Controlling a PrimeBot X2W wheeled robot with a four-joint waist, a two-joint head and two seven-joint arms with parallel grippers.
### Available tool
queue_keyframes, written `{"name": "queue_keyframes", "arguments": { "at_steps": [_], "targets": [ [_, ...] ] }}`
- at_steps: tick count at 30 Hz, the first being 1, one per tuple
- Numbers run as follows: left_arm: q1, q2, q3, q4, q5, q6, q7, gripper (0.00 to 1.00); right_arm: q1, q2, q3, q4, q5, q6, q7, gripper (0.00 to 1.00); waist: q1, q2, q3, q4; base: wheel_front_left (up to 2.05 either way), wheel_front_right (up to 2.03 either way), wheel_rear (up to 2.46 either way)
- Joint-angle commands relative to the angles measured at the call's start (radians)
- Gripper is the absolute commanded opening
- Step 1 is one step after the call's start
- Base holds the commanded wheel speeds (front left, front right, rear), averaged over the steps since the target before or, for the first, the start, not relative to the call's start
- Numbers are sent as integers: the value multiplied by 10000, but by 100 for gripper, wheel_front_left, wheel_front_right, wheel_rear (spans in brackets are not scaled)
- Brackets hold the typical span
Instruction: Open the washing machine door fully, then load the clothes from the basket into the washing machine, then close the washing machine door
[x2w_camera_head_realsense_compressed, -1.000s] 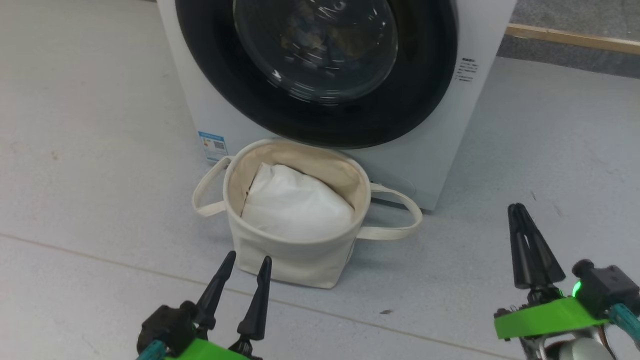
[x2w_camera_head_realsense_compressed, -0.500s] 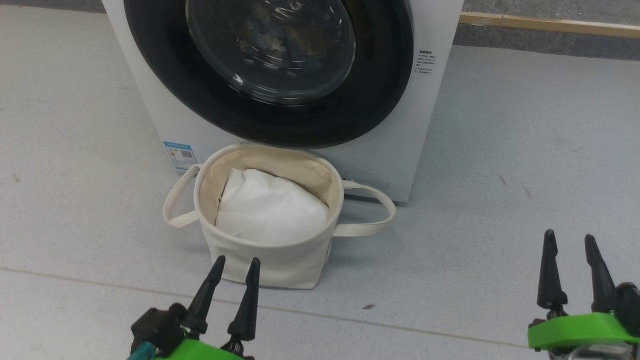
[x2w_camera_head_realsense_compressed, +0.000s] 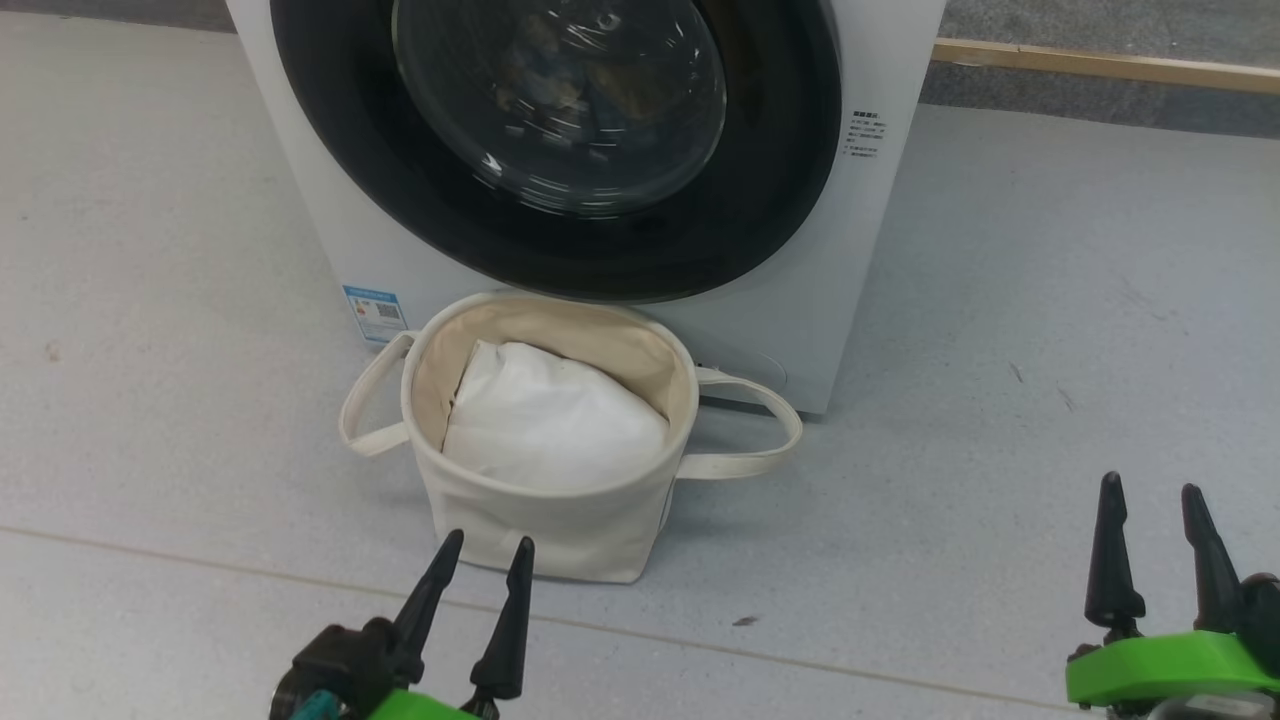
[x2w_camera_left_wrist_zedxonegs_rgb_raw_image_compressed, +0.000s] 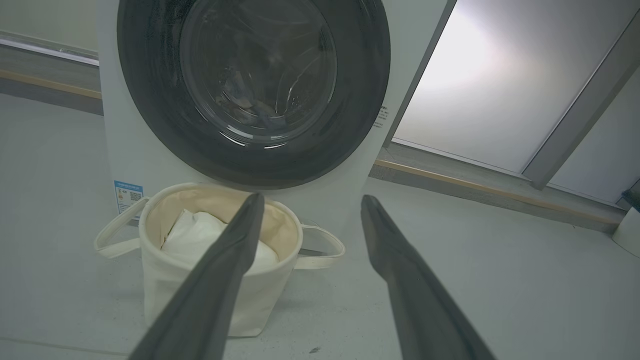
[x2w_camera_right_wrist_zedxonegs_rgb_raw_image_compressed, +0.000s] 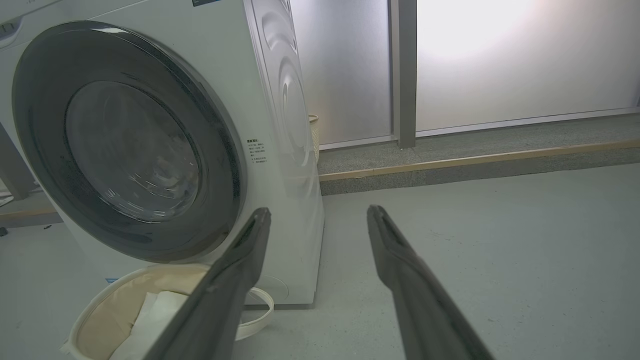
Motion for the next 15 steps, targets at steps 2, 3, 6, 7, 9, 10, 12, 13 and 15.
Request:
{"name": "queue_keyframes", "arguments": {
  "at_steps": [2, 3, 6, 7, 9, 10, 12, 13, 15],
  "targets": [
    [-379, 39, 341, -272, 10, 97, -118, 100, -285, -84, 197, -301, 42, -4, -48, 100, 0, -1, 5, 42, 0, 0, 0],
    [-399, 39, 358, -289, 6, 116, -118, 100, -288, -84, 164, -291, 24, -4, -48, 100, 0, -1, 6, 55, 0, 0, 0],
    [-395, 39, 437, -433, -29, 196, -118, 100, -304, -84, 136, -260, 6, -4, -48, 100, 0, -1, 7, 80, 0, 0, 0],
    [-394, 39, 440, -553, 34, 175, -118, 100, -312, -84, 132, -256, 6, -4, -48, 100, 0, -1, 9, 84, 0, 0, 0],
    [-339, 39, 497, -844, 7, 122, -118, 100, -323, -84, 131, -253, 3, -4, -48, 100, 0, -1, 17, 92, 0, 0, 0],
    [-303, 39, 505, -936, 54, 98, -118, 100, -328, -84, 127, -253, 3, -4, -48, 100, 0, -1, 20, 96, 0, 0, 0],
    [-253, 39, 517, -1066, 182, 92, -118, 100, -334, -84, 119, -240, -3, -4, -48, 100, 0, -1, 22, 105, 0, 0, 0],
    [-234, 39, 518, -1124, 223, 75, -118, 100, -336, -84, 121, -229, -2, -4, -48, 100, 0, -1, 25, 109, 0, 0, 0],
    [-198, 39, 552, -1207, 226, 96, -118, 100, -350, -84, 91, -212, 5, -4, -48, 100, 0, -1, 29, 118, 0, 0, 0]
  ]
}}
